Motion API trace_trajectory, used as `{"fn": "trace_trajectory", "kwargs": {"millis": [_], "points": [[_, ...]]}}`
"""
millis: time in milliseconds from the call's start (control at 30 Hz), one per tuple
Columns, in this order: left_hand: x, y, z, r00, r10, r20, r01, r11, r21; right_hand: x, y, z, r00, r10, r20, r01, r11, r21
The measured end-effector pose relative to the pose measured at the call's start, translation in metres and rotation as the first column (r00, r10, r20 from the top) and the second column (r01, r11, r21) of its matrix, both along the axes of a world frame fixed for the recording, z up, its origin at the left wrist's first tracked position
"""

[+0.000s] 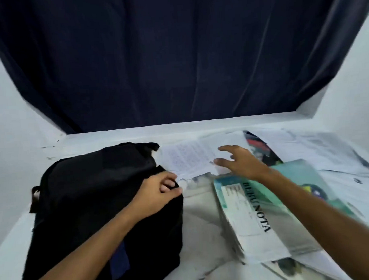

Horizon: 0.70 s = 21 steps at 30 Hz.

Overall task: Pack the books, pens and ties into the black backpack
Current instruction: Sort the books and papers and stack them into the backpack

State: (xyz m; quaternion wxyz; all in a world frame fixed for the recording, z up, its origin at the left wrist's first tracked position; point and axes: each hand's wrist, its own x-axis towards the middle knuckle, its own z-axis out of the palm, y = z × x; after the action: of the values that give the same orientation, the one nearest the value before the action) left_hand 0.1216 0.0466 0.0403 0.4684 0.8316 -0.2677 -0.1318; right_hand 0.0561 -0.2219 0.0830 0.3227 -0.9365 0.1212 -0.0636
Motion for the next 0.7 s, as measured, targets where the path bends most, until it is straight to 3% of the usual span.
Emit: {"fn": "trace_trajectory", "kwargs": {"millis": [67, 133, 233, 300, 467, 567, 700], "points": [[-0.025, -0.043, -0.014, 0.985, -0.083, -0.149, 0.095, 0.992, 0.079, -0.043, -0.049, 0.008, 0.988, -0.153, -0.003, 0.153, 0.988, -0.005], [-0.042, -0.077, -0.025, 0.987, -0.058, -0.147, 0.088, 0.974, 0.207, -0.082, -0.093, 0.010, 0.957, -0.287, -0.033, 0.286, 0.958, -0.027], [-0.065, -0.108, -0.023, 0.995, 0.014, 0.102, -0.057, 0.895, 0.443, -0.133, -0.149, 0.002, 0.875, -0.473, -0.098, 0.474, 0.881, -0.021], [-0.073, -0.119, -0.023, 0.982, 0.005, 0.187, -0.096, 0.872, 0.479, -0.155, -0.176, -0.007, 0.841, -0.524, -0.135, 0.534, 0.844, 0.048], [-0.084, -0.141, -0.033, 0.978, 0.158, -0.133, -0.108, 0.940, 0.325, -0.182, -0.201, -0.021, 0.808, -0.484, -0.335, 0.588, 0.693, 0.417], [-0.090, -0.148, -0.036, 0.861, 0.259, -0.437, -0.230, 0.966, 0.118, -0.185, -0.204, -0.030, 0.820, -0.454, -0.348, 0.571, 0.676, 0.465], [-0.096, -0.156, -0.029, 0.735, 0.302, -0.608, -0.343, 0.938, 0.051, -0.187, -0.203, -0.033, 0.819, -0.422, -0.389, 0.574, 0.622, 0.532]]}}
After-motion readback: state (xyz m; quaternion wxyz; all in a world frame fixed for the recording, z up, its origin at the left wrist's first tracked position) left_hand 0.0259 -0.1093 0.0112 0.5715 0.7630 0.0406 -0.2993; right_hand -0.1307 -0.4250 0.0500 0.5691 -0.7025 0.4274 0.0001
